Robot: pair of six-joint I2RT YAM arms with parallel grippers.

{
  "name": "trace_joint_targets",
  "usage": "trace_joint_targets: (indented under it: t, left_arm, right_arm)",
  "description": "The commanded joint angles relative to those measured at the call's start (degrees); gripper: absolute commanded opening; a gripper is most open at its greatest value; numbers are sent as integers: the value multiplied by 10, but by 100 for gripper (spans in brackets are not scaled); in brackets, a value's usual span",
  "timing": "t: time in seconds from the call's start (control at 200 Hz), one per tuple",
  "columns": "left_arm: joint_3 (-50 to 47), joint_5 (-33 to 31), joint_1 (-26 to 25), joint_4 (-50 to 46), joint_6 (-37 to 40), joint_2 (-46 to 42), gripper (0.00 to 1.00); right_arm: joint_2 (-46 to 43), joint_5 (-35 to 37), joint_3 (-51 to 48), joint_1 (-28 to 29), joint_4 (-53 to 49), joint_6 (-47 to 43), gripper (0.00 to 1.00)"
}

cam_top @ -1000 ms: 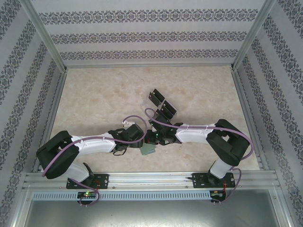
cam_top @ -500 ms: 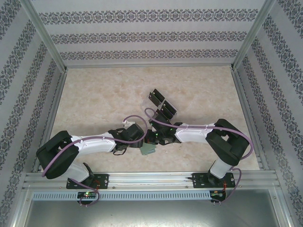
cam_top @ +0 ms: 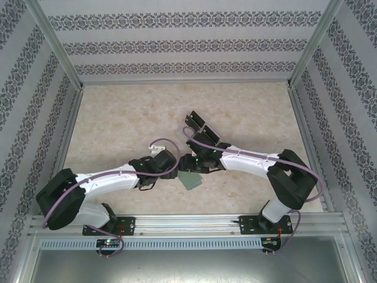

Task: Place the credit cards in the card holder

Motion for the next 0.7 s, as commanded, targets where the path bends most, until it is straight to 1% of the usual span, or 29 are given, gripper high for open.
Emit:
trace_joint_targets:
  t: [0.0, 0.05, 0.075, 0.1, 0.16, 0.175, 0.19, 0.275, 0.33, 0.37, 0.415, 0.45, 0.53, 0.59, 0.644, 0.694]
  left_arm:
    - [30, -14, 16, -32, 19, -35, 100]
    - [40, -20, 26, -44, 26, -47, 100]
    - [46, -23, 32, -52, 30, -52, 100]
    - [52, -26, 39, -61, 36, -59, 100]
    - [69, -40, 56, -81, 52, -72, 100]
    - [73, -46, 61, -86, 57, -75, 100]
    - [77, -51, 65, -91, 62, -78, 100]
    - [97, -85, 99, -110, 91, -96, 100]
    - [104, -102, 125, -115, 113, -109, 100]
    - [103, -113, 144, -104, 138, -120, 100]
    - [96, -134, 162, -85, 165, -135, 100]
    - [88, -141, 176, -64, 190, -148, 100]
    - [50, -141, 206, 16, 254, -180, 100]
    - [14, -151, 224, 84, 285, -203, 100]
    - [-25, -149, 240, 156, 328, -223, 100]
    - [-49, -141, 261, 194, 354, -231, 100]
  right_arm:
    - [-64, 22, 21, -13, -8, -18, 67]
    - [-92, 29, 17, -20, -13, -24, 74]
    - [-104, 31, 16, -25, -17, -29, 75]
    - [-117, 35, 18, -33, -25, -35, 80]
    - [-149, 53, 27, -48, -56, -55, 84]
    - [-157, 60, 29, -52, -64, -61, 88]
    - [-165, 67, 32, -58, -73, -66, 89]
    - [-211, 104, 42, -96, -105, -100, 91]
    - [-237, 127, 49, -131, -120, -123, 92]
    - [-255, 150, 51, -157, -128, -135, 97]
    - [-273, 183, 50, -189, -127, -143, 98]
    - [-286, 195, 47, -218, -121, -149, 98]
    - [-310, 233, 26, -280, -75, -157, 98]
    - [-320, 261, 7, -327, -40, -161, 98]
    - [-321, 260, -9, -370, -5, -171, 98]
    - [-324, 259, -31, -402, 36, -187, 98]
